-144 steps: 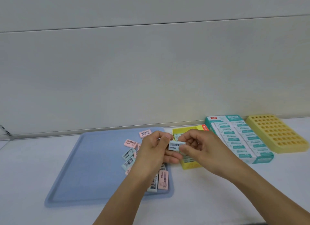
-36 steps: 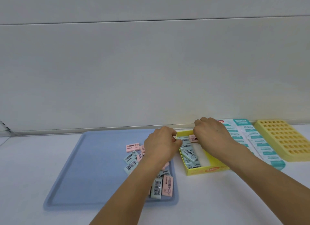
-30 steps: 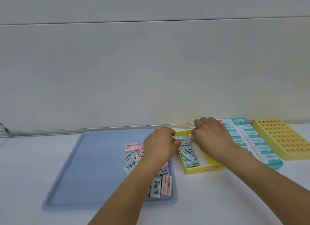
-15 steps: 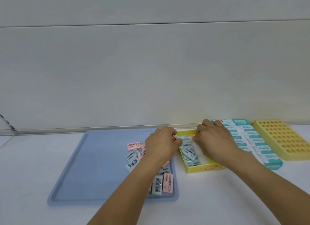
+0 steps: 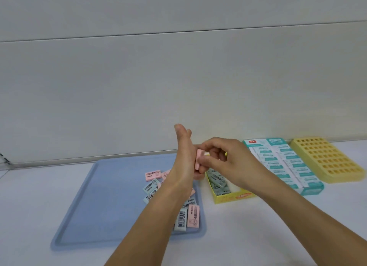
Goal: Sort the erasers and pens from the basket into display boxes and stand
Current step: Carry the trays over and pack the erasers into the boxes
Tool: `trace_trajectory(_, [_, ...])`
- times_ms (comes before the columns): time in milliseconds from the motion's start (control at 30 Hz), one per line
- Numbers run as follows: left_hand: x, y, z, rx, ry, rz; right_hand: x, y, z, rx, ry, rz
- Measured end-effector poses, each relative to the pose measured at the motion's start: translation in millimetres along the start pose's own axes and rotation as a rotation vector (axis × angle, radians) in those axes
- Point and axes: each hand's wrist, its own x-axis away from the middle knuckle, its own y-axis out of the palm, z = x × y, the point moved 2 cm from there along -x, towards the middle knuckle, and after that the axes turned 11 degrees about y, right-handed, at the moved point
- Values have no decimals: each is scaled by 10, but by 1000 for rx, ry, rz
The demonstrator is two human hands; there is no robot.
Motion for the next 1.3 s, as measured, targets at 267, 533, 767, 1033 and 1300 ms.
trace_trajectory(267, [87, -199, -34, -363, 79, -23, -7, -134, 154, -245, 127, 94])
trace_trajectory(533, [75, -164, -8, -236, 74, -21, 22, -143, 139, -285, 122, 124])
trace_trajectory(767, [-54, -115, -22, -188, -17, -23, 5, -178, 84, 573, -188, 274])
trace_trajectory(1033, [-265, -105, -149, -1217, 249, -144, -92, -301, 429, 875, -153, 40])
trace_trajectory(1300, [-221, -109, -382, -1248, 162, -252, -166, -170, 549, 1127, -206, -6])
